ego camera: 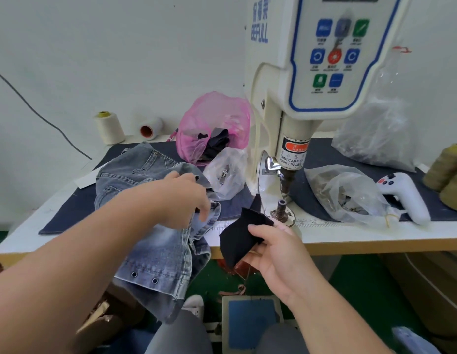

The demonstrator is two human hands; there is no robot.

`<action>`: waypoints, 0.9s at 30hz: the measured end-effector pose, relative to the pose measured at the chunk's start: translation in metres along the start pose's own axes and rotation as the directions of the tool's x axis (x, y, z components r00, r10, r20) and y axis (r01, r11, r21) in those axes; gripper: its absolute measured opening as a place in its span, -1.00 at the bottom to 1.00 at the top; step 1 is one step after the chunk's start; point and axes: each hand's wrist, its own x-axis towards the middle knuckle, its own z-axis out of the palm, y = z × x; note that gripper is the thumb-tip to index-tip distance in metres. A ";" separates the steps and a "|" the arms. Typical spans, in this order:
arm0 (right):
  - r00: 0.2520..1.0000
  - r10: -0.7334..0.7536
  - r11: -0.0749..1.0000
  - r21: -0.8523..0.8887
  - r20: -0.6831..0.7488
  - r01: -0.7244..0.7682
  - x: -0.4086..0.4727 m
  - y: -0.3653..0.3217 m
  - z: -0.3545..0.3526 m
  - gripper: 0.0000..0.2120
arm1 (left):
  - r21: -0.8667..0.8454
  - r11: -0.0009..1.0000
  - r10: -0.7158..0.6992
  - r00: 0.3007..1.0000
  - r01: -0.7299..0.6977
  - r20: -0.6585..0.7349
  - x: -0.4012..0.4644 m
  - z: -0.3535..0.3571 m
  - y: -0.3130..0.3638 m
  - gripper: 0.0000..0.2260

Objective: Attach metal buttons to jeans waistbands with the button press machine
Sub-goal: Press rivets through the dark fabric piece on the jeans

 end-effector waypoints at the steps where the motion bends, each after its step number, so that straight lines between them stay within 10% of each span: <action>1: 1.000 0.007 1.000 0.017 0.007 -0.007 0.000 0.001 0.000 -0.82 | 0.119 0.993 -0.014 1.000 0.012 0.009 0.002 0.006 -0.001 -0.60; 5: 0.999 -0.007 1.000 0.016 0.047 0.006 0.001 0.005 0.001 -0.73 | 0.189 0.982 0.028 0.997 -0.014 -0.073 0.009 0.015 0.002 -0.89; 12: 0.999 -0.019 1.000 0.019 0.031 0.018 0.014 0.014 0.005 -0.63 | -0.565 0.775 -0.043 0.869 -0.283 -0.493 -0.011 -0.015 -0.003 -0.95; 18: 0.983 -0.151 0.979 -0.120 0.100 0.163 0.006 0.014 0.012 -0.81 | -0.530 0.756 -0.067 0.759 -0.385 -0.647 0.003 -0.016 0.018 -0.92; 27: 0.964 -0.259 0.847 -0.468 0.055 0.254 0.001 0.008 0.000 -0.79 | -0.400 0.896 -0.080 0.817 -0.192 -0.571 0.018 -0.017 0.019 -0.74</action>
